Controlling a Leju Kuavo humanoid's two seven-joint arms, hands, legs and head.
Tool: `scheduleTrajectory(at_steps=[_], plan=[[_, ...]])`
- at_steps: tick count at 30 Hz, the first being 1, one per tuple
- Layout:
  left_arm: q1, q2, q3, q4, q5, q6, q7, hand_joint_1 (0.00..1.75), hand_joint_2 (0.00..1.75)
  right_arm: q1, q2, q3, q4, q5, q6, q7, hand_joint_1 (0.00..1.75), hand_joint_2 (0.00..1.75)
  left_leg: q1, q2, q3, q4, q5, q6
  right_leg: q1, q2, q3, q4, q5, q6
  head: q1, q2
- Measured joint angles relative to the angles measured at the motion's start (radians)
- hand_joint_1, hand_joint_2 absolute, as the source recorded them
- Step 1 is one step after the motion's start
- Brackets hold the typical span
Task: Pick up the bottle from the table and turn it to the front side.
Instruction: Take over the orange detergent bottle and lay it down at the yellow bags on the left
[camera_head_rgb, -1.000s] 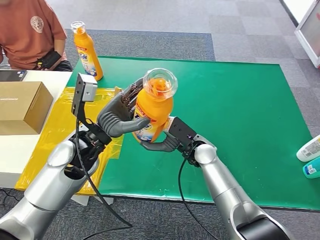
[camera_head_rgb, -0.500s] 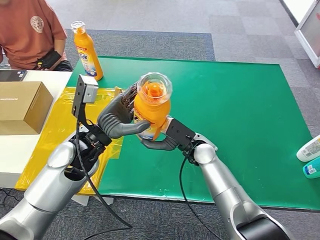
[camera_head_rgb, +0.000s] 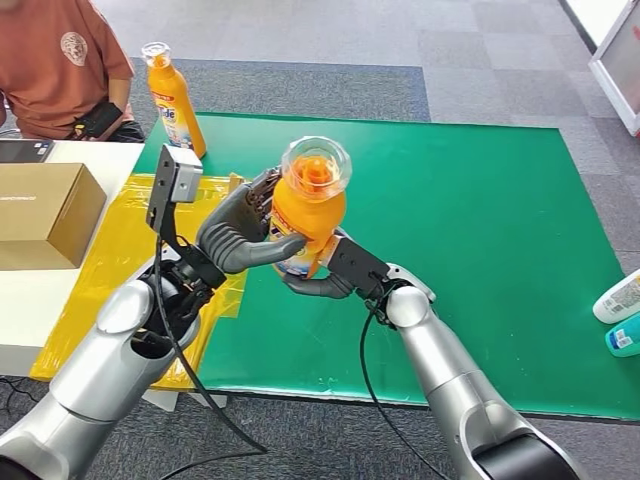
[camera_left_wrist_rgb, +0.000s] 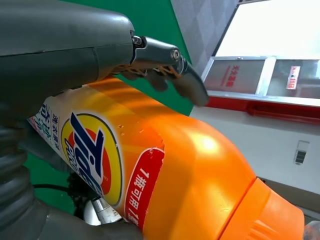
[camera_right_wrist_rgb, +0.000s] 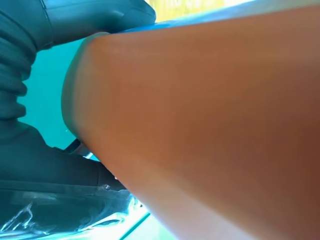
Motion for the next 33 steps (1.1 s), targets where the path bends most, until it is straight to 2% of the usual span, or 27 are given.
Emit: scheduleTrajectory(at_steps=[31, 32, 33], plan=[[-0.003, 0.004, 0.000, -0.002, -0.010, 0.001, -0.006, 1.75, 1.75, 0.007, 0.000, 0.001, -0.022, 0.020, 0.005, -0.009, 1.75, 1.75, 0.000, 0.000, 0.000, 0.000, 0.000, 0.000, 0.000, 0.000, 0.000, 0.000, 0.000, 0.000, 0.000, 0.000], [0.000, 0.006, 0.000, -0.004, -0.013, 0.004, -0.011, 1.75, 1.75, 0.007, 0.000, 0.001, -0.021, 0.020, 0.002, -0.007, 1.63, 1.75, 0.000, 0.000, 0.000, 0.000, 0.000, 0.000, 0.000, 0.000, 0.000, 0.000, 0.000, 0.000, 0.000, 0.000], [0.005, 0.009, 0.001, -0.007, -0.018, 0.010, -0.018, 1.75, 1.75, 0.007, 0.000, 0.001, -0.021, 0.020, -0.002, -0.005, 1.20, 1.75, 0.000, 0.000, 0.000, 0.000, 0.000, 0.000, 0.000, 0.000, 0.000, 0.000, 0.000, 0.000, 0.000, 0.000]])
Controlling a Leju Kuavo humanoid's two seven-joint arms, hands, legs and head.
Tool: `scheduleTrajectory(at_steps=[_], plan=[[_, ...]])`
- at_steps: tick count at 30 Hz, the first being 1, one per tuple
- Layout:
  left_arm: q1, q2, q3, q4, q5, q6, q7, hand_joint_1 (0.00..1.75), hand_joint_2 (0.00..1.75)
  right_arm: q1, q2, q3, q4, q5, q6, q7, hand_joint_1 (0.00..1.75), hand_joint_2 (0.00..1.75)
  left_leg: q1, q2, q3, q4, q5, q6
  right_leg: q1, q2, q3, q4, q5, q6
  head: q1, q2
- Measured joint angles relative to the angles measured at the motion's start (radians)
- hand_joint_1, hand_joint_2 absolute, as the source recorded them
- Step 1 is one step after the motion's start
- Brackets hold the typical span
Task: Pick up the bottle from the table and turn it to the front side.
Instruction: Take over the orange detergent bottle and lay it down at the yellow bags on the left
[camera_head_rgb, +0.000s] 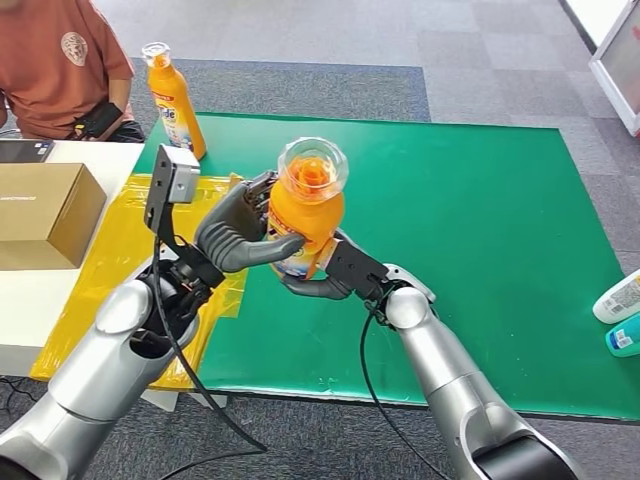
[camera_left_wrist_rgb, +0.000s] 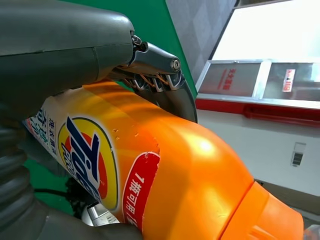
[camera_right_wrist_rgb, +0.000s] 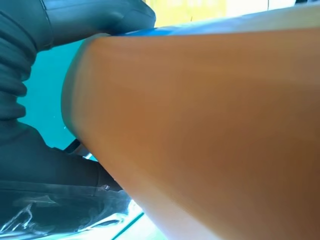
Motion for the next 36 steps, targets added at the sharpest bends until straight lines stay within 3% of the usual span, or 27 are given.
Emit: scheduleTrajectory(at_steps=[2, 3, 18, 36], plan=[[0.017, 0.006, 0.006, -0.011, -0.020, 0.018, -0.017, 1.75, 1.75, 0.000, 0.000, 0.000, 0.000, 0.000, -0.007, 0.008, 0.32, 1.75, 0.000, 0.000, 0.000, 0.000, 0.000, 0.000, 0.000, 0.000, 0.000, 0.000, 0.000, 0.000, 0.000, 0.000], [0.027, 0.009, 0.011, -0.018, -0.033, 0.024, -0.024, 1.75, 1.75, -0.001, 0.001, -0.001, 0.001, 0.000, -0.011, 0.013, 0.00, 1.75, 0.000, 0.000, 0.000, 0.000, 0.000, 0.000, 0.000, 0.000, 0.000, 0.000, 0.000, 0.000, 0.000, 0.000], [0.182, 0.072, 0.145, -0.143, -0.160, 0.060, -0.058, 1.75, 1.75, -0.008, 0.002, -0.027, 0.015, 0.014, -0.040, 0.054, 0.00, 1.75, 0.000, 0.000, 0.000, 0.000, 0.000, 0.000, 0.000, 0.000, -0.001, 0.000, 0.000, 0.000, 0.000, 0.000], [0.202, 0.092, 0.169, -0.167, -0.163, 0.060, -0.058, 1.75, 1.75, -0.027, 0.002, -0.031, 0.023, 0.014, -0.040, 0.055, 0.00, 1.75, 0.000, 0.000, 0.000, 0.000, 0.000, 0.000, 0.000, 0.000, -0.001, 0.000, 0.000, 0.000, 0.000, 0.000]])
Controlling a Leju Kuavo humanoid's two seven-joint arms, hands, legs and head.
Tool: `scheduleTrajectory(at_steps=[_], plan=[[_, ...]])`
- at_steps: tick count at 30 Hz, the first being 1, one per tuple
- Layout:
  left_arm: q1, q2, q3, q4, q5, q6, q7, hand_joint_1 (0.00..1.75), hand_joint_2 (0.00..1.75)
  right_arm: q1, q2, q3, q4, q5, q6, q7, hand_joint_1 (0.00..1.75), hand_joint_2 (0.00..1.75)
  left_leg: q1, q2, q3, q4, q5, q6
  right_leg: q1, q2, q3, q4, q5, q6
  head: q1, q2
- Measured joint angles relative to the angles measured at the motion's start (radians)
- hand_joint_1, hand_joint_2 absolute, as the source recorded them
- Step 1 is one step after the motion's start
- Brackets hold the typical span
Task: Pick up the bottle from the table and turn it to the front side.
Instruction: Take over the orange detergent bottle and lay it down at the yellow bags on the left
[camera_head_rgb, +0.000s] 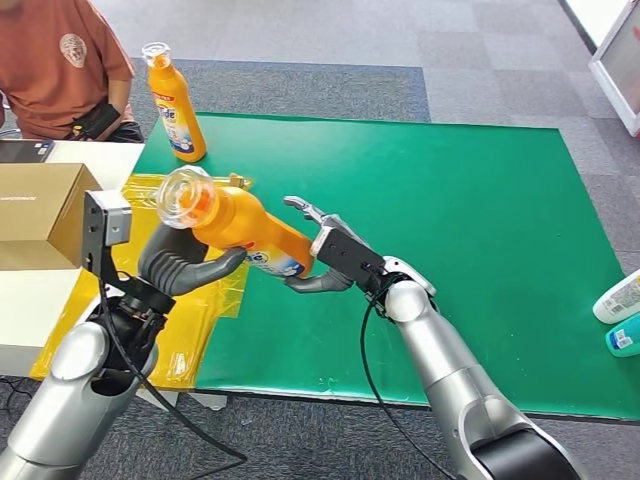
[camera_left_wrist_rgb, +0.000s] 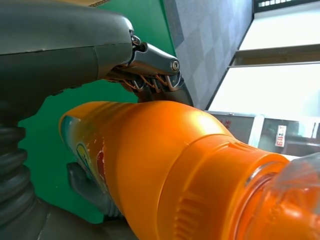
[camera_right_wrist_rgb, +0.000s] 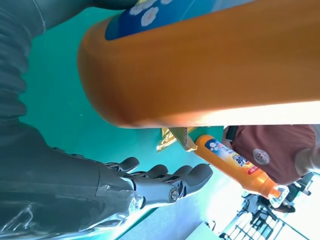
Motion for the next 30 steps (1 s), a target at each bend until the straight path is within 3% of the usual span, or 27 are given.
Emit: scheduleTrajectory(at_steps=[5, 9, 16, 21, 30], plan=[[0.003, 0.000, 0.005, -0.002, -0.048, 0.022, -0.001, 1.75, 1.75, -0.001, 0.000, -0.001, 0.002, 0.002, -0.002, 0.004, 0.00, 1.75, 0.000, 0.000, 0.000, 0.000, 0.000, 0.000, 0.000, 0.000, 0.000, 0.000, 0.000, 0.000, 0.000, 0.000], [0.024, 0.001, 0.046, -0.015, -0.230, 0.078, -0.002, 1.75, 1.75, -0.002, 0.000, -0.019, 0.003, 0.011, -0.017, 0.017, 0.00, 1.75, 0.000, 0.000, 0.000, 0.000, 0.000, 0.000, 0.000, 0.000, 0.000, 0.000, 0.000, 0.000, 0.000, 0.000], [0.052, -0.037, 0.163, -0.063, -0.708, 0.176, 0.035, 1.75, 1.75, -0.002, 0.003, -0.070, -0.006, 0.033, -0.025, 0.056, 0.00, 1.75, 0.000, 0.000, 0.000, 0.000, 0.000, 0.000, 0.000, 0.000, 0.000, 0.000, 0.000, 0.000, 0.000, 0.000], [0.064, -0.089, 0.233, -0.123, -1.178, 0.251, 0.058, 1.75, 1.75, -0.001, 0.009, -0.096, -0.036, 0.040, -0.023, 0.081, 0.00, 1.75, 0.000, 0.000, 0.000, 0.000, 0.000, 0.000, 0.000, 0.000, 0.000, 0.000, 0.000, 0.000, 0.000, 0.000], [0.083, -0.141, 0.287, -0.173, -1.314, 0.266, 0.047, 1.75, 1.75, -0.001, 0.012, -0.114, -0.049, 0.042, -0.021, 0.085, 0.00, 1.75, 0.000, 0.000, 0.000, 0.000, 0.001, 0.000, 0.000, 0.000, 0.000, 0.000, 0.000, 0.000, 0.000, 0.000]])
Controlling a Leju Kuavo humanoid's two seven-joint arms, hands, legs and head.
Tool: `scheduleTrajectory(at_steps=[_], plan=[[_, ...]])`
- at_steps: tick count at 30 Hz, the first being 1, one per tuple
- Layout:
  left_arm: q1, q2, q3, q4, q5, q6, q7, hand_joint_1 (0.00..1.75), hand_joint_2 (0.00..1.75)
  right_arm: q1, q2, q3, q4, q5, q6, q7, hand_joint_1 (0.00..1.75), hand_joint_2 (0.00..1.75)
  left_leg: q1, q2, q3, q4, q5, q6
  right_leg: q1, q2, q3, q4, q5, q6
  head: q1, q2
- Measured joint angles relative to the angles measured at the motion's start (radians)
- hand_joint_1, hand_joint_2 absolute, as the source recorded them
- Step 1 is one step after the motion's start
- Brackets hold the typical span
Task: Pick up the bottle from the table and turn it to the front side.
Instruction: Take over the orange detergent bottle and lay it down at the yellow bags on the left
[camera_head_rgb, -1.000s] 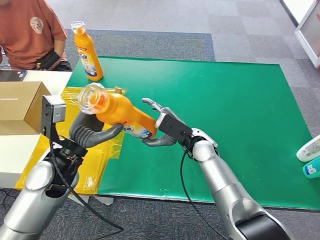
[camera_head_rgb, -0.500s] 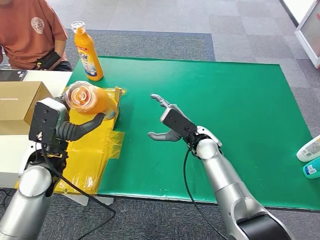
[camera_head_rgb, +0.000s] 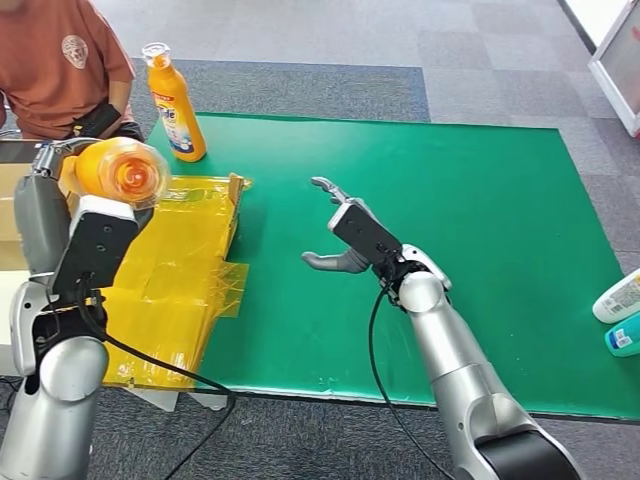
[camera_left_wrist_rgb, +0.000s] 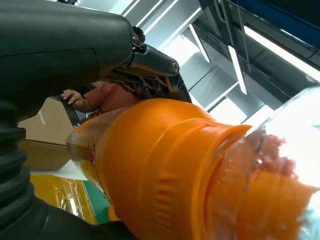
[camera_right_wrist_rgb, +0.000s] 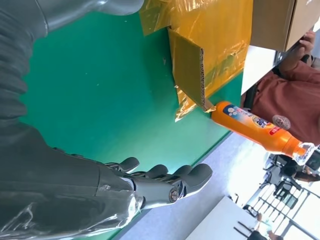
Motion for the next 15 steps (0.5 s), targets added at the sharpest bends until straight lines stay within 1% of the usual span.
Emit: scheduleTrajectory(at_steps=[2, 5, 11, 15], plan=[[0.001, -0.006, 0.005, -0.005, -0.027, 0.003, -0.005, 1.75, 1.75, 0.000, 0.000, -0.003, 0.000, 0.001, 0.000, 0.000, 0.00, 1.75, 0.000, 0.000, 0.000, 0.000, 0.000, 0.000, 0.000, 0.000, 0.000, 0.000, 0.000, 0.000, 0.000, 0.000], [0.001, -0.008, 0.010, -0.011, -0.116, 0.014, 0.000, 1.75, 1.75, 0.000, 0.003, -0.005, 0.000, 0.005, 0.000, 0.000, 0.00, 1.75, 0.000, 0.000, 0.000, 0.000, 0.000, 0.000, 0.000, 0.000, 0.000, 0.000, 0.000, 0.000, 0.000, 0.000], [-0.002, -0.002, 0.014, 0.001, -0.392, 0.051, 0.032, 1.75, 1.75, -0.003, 0.012, -0.006, 0.000, 0.009, 0.006, -0.001, 0.00, 1.75, 0.000, 0.000, 0.000, 0.000, 0.000, 0.000, 0.000, 0.000, 0.000, 0.000, 0.000, 0.000, 0.000, 0.000], [-0.001, 0.009, 0.013, 0.058, -0.529, 0.100, 0.062, 1.75, 1.75, -0.007, 0.020, -0.006, 0.000, 0.005, 0.010, -0.001, 0.00, 1.75, 0.000, 0.000, 0.000, 0.000, 0.000, 0.000, 0.000, 0.000, 0.000, 0.000, 0.000, 0.000, 0.000, 0.000]])
